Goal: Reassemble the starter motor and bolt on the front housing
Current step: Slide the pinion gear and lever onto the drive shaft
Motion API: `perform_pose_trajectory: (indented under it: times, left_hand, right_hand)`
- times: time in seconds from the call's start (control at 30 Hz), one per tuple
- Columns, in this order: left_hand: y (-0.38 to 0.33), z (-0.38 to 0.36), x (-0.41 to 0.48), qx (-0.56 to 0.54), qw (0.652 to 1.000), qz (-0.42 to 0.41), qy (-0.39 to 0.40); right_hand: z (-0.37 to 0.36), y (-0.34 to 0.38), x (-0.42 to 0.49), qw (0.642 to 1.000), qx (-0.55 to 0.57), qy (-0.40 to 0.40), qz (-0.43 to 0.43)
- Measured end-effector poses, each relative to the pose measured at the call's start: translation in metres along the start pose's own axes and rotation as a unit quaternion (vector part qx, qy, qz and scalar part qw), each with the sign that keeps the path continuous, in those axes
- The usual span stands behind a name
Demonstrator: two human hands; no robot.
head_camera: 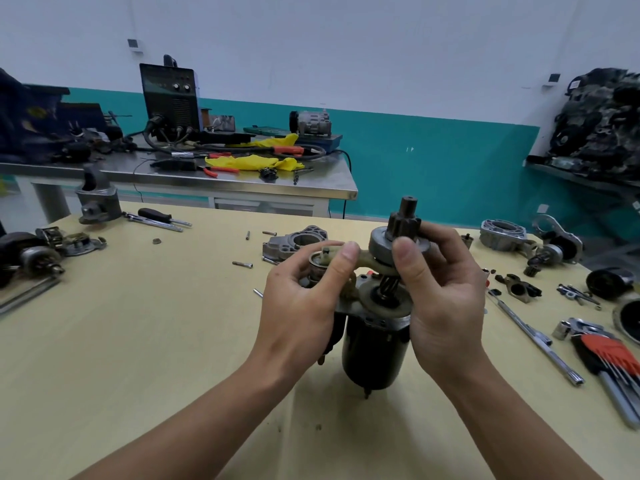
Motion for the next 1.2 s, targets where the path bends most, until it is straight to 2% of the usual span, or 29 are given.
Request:
perform_pose_trajectory:
  times: [0.1, 0.23, 0.33, 0.53, 0.63, 0.9, 1.1, 1.2]
  left_hand:
    - [0.000, 0.001, -0.001, 0.012, 1.000, -0.002, -0.008]
    - [0.001, -0.001, 0.000, 0.024, 1.000, 0.003, -0.005]
    - [0.002, -0.001, 0.001, 0.022, 1.000, 0.005, -0.009]
    - [0.008, 0.003, 0.001, 0.003, 1.000, 0.016, -0.007]
    - [0.007, 0.004, 0.002, 0.001, 1.000, 0.014, -0.002]
    - [0.005, 0.003, 0.003, 0.017, 1.000, 0.026, 0.000]
    - [0.004, 0.004, 0.006, 0.009, 0.998, 0.053, -0.016]
    - [0.005, 0.005, 0.006, 0.005, 0.998, 0.061, -0.020]
  right_hand:
    - [-0.001, -0.002, -0.006, 0.998, -0.038, -0.039, 0.010]
    - [0.002, -0.004, -0.008, 0.999, 0.000, -0.046, -0.017]
    - [0.004, -0.006, -0.008, 0.999, 0.026, -0.032, -0.018]
    - [0.005, -0.013, -0.011, 0.999, -0.012, 0.009, -0.049]
    - [0.005, -0.016, -0.013, 0.998, 0.003, 0.016, -0.057]
    - [0.001, -0.024, -0.016, 0.987, 0.042, 0.039, -0.149]
    - [0.001, -0.025, -0.018, 0.985, 0.035, 0.038, -0.164]
    - [-0.003, -0.027, -0.020, 0.982, 0.043, 0.070, -0.170]
Point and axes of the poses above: each hand's wrist, its own x-axis towards the middle knuckle, its own z-axis out of the back of the hand, y = z × x, the point moved 4 cm from there along x, towards the middle knuckle, and after that the axes turned 9 degrees about y, right-handed, at the moved point
